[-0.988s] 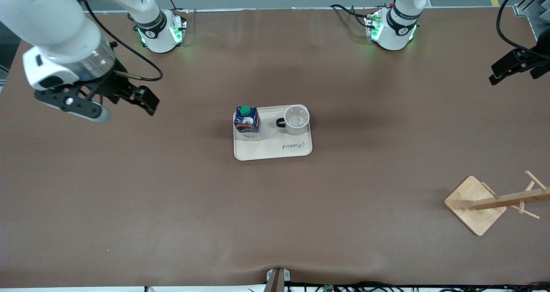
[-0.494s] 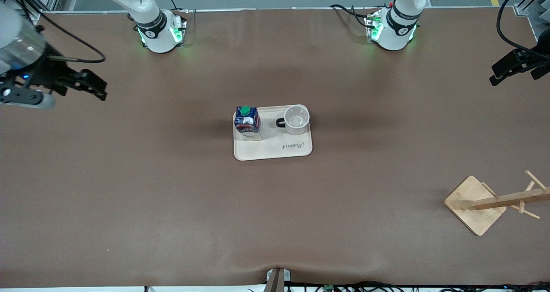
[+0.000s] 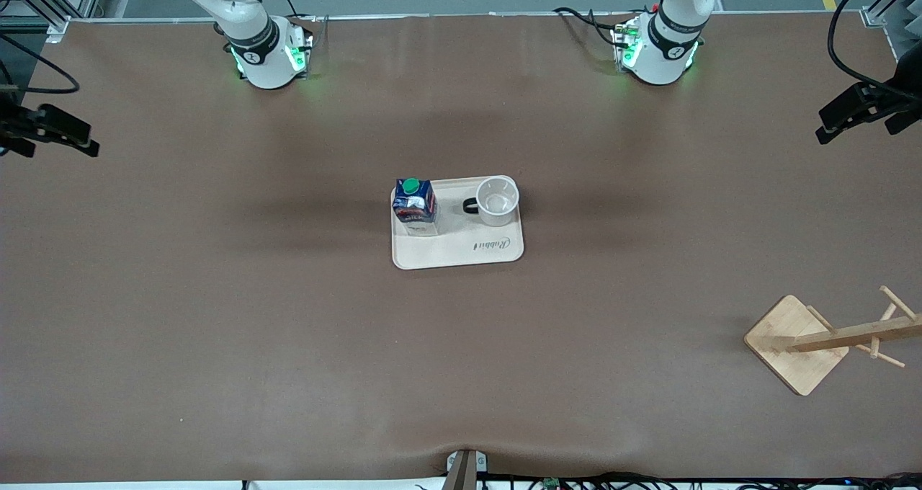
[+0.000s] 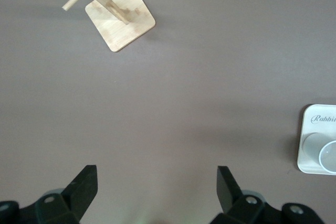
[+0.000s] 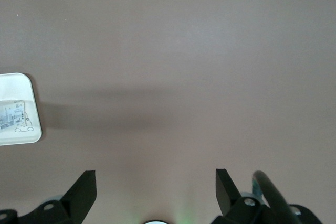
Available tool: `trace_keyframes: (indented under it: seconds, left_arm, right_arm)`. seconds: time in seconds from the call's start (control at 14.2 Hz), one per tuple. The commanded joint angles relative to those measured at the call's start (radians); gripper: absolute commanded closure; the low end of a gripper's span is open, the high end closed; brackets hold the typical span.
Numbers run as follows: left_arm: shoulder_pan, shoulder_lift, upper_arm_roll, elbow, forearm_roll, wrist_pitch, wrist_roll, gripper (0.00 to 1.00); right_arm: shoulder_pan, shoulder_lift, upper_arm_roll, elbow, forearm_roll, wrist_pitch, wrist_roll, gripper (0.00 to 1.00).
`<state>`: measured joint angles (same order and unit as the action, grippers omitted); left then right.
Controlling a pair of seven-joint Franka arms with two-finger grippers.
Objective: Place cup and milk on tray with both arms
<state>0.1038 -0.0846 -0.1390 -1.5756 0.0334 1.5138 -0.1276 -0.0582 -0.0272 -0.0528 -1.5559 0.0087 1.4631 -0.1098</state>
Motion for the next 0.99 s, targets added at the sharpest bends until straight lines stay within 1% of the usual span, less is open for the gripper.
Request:
trace_keyframes:
  seconds: [0.0, 0.28, 0.42, 0.71, 0.85, 0.92]
  left_arm:
    - [0.005, -0.015, -0.044, -0.017, -0.013, 0.002, -0.012, 0.00]
    - [0.005, -0.020, -0.048, -0.030, -0.015, -0.030, -0.049, 0.00]
    - [0.004, -0.020, -0.048, -0.029, -0.013, -0.033, -0.061, 0.00]
    - [0.008, -0.015, -0.045, -0.020, -0.013, -0.033, -0.043, 0.00]
    - [0.010, -0.012, -0.039, -0.008, -0.012, -0.033, -0.041, 0.00]
    - [0.010, -0.009, -0.037, 0.000, -0.012, -0.033, -0.041, 0.00]
  right_arm:
    - [-0.034, -0.022, 0.018, -0.015, 0.020, 0.011, -0.033, 0.00]
    - [-0.028, -0.010, 0.019, 0.040, 0.020, 0.011, -0.021, 0.00]
    - [-0.031, -0.007, 0.019, 0.049, 0.020, 0.011, -0.024, 0.00]
    - [0.004, -0.002, 0.028, 0.050, 0.023, 0.000, -0.014, 0.00]
    - [-0.003, -0.002, 0.024, 0.048, 0.062, 0.006, -0.013, 0.00]
    - [-0.003, -0.002, 0.024, 0.048, 0.066, 0.006, -0.011, 0.00]
